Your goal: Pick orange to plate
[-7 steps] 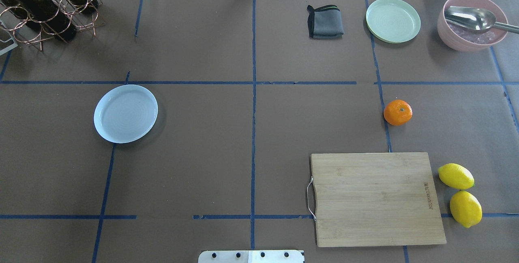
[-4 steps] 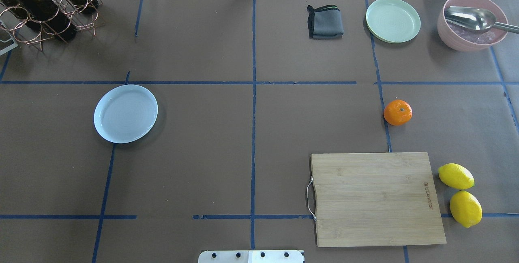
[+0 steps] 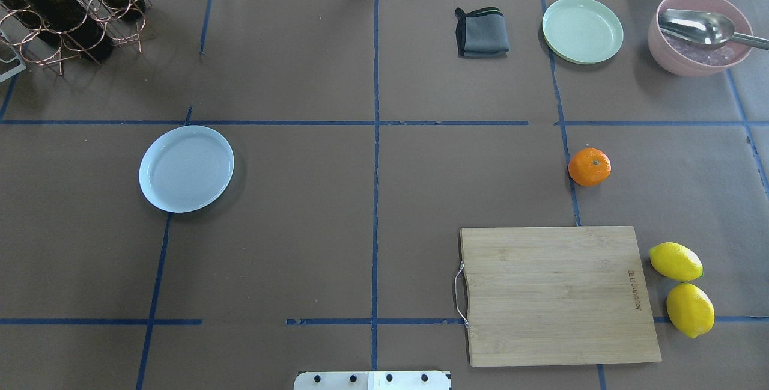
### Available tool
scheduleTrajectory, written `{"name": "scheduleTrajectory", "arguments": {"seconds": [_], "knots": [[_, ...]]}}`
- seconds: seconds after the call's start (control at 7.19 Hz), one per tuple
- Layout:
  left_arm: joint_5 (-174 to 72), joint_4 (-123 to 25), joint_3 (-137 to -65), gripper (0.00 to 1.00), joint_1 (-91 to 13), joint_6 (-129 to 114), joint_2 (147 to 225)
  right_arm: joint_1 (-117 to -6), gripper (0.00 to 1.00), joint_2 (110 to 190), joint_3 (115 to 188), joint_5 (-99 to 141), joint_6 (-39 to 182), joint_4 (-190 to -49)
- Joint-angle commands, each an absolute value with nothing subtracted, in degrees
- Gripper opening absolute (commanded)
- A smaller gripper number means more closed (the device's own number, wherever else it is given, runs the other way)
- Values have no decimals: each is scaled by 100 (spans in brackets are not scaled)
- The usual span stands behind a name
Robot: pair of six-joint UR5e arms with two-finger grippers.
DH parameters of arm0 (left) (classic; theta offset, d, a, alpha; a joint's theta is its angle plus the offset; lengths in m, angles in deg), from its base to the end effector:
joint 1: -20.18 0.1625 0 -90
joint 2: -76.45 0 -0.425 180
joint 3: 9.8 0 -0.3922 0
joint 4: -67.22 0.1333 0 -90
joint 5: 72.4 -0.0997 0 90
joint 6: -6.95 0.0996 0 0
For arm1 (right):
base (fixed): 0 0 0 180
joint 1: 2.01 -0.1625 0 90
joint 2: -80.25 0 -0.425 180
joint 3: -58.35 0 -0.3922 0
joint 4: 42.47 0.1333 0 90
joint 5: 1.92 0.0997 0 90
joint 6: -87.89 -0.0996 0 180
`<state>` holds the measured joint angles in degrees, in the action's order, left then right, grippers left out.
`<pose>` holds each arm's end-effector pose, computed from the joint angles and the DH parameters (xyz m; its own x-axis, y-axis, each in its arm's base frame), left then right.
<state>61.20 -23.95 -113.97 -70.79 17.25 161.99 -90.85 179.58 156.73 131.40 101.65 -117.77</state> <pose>-0.0725 -0.4639 0.5721 0.7175 0.2916 -0.6326 -0.1135 0.9450 0.3068 0.0561 -0.4385 0.6351 0.6986 -0.4037 0.5908 0.1913 0.9010 0.3894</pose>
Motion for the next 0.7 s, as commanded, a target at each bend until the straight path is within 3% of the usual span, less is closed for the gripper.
{"name": "scheduleTrajectory", "arguments": {"seconds": [0.0,0.28,0.56], "knots": [[6120,-3134,-11272,100,-7079,1697,16758,-9078,100,17896,15678,13333,8650,-11349],[6154,-4573,-11080,100,-7079,1680,16768,-9078,100,17965,15600,13625,8235,-10598],[6320,-5498,-11078,100,-6766,202,16733,-9078,100,17975,15327,13651,8174,-9779]]}}
